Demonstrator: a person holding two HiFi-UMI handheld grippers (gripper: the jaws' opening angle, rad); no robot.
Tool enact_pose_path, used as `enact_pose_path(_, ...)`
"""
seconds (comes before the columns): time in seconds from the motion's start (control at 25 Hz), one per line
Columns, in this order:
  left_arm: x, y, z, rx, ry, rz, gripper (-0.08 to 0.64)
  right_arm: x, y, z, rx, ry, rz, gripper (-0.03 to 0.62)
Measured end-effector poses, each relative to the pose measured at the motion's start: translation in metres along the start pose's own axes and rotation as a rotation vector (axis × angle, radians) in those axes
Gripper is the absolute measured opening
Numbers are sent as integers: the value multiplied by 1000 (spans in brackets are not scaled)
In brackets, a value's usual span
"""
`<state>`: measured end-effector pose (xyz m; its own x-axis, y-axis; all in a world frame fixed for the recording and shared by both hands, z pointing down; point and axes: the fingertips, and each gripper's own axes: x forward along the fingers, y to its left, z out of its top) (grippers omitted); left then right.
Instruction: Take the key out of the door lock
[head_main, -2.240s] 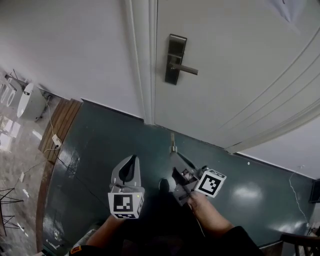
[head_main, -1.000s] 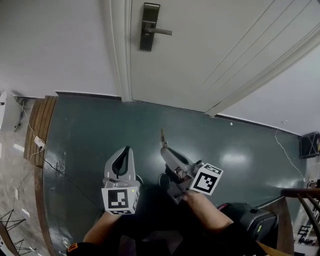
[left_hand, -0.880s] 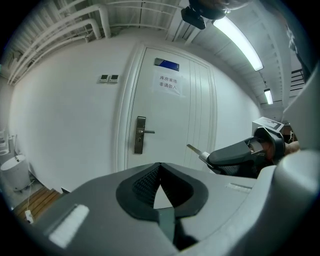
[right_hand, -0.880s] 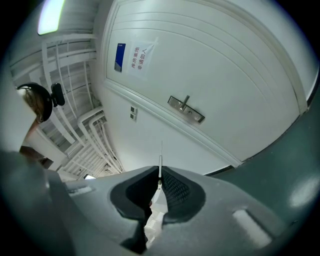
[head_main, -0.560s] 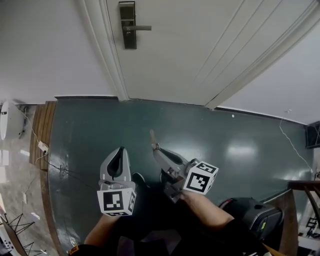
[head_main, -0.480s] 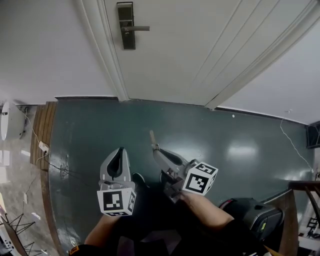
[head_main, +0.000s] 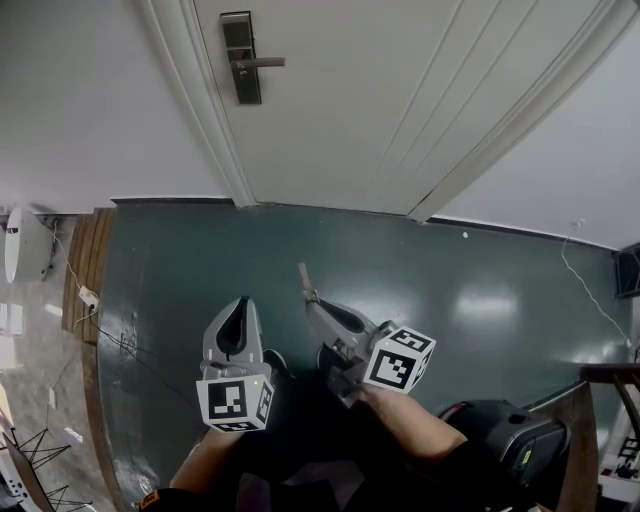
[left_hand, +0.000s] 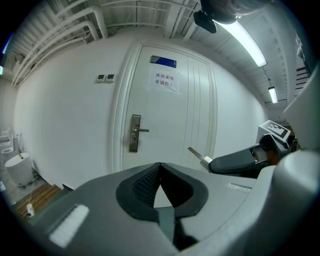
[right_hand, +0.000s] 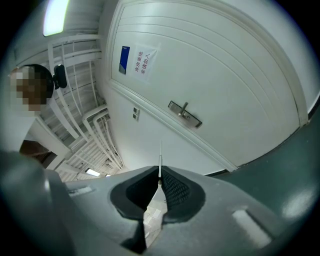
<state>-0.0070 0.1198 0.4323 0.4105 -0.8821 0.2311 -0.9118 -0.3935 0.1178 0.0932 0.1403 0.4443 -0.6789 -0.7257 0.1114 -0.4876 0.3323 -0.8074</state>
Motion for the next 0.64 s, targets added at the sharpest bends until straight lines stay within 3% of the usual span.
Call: enact_pose_path(0.64, -13, 6, 0, -4, -17, -12, 18, -3, 7, -6, -1, -21, -30, 11)
